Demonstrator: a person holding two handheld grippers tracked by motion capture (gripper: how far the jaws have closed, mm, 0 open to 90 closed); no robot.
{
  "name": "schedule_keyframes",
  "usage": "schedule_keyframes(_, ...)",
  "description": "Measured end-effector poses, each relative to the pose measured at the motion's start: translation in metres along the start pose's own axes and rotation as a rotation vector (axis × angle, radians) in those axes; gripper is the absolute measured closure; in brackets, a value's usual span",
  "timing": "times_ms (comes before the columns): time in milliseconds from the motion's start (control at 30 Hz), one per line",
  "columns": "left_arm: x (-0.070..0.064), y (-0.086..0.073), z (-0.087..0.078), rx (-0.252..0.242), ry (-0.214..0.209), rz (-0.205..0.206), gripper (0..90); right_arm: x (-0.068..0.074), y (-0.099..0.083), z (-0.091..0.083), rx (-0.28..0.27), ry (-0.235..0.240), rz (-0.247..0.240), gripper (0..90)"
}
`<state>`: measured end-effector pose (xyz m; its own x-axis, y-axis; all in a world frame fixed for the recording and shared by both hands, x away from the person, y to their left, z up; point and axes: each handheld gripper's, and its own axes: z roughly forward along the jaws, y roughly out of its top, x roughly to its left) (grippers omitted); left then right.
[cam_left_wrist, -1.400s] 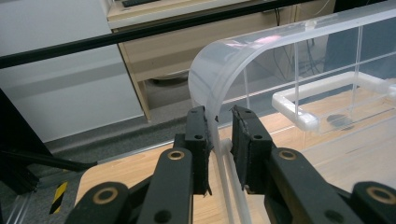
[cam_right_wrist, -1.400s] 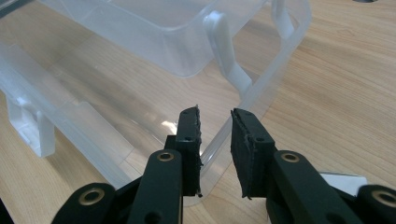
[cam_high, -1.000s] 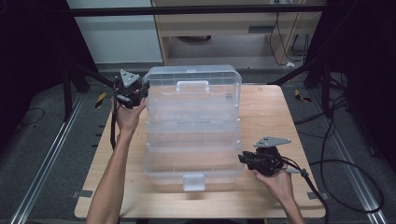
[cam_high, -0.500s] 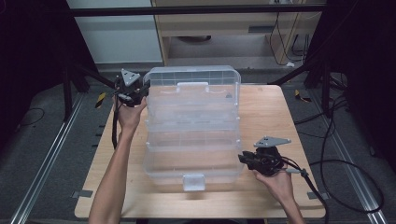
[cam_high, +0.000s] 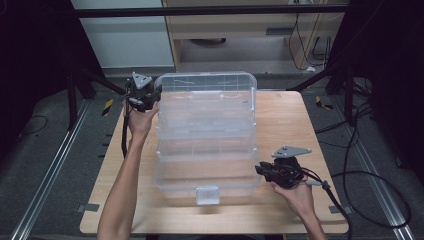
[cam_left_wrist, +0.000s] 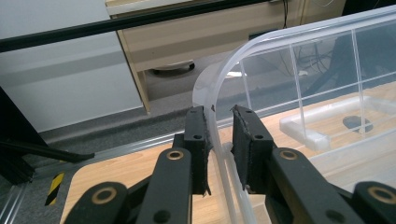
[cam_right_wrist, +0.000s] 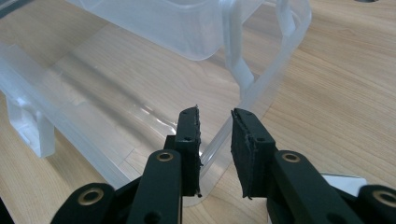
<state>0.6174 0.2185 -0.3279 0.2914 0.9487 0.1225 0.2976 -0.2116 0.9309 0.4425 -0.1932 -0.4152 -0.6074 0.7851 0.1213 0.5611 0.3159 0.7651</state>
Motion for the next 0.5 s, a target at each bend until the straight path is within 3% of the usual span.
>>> schedule_keyframes(500,0.004,-0.001,0.015,0.039,-0.003,-0.007,75.2,0.000,0.000,0.000,-0.002,-0.005,-0.005,72.8)
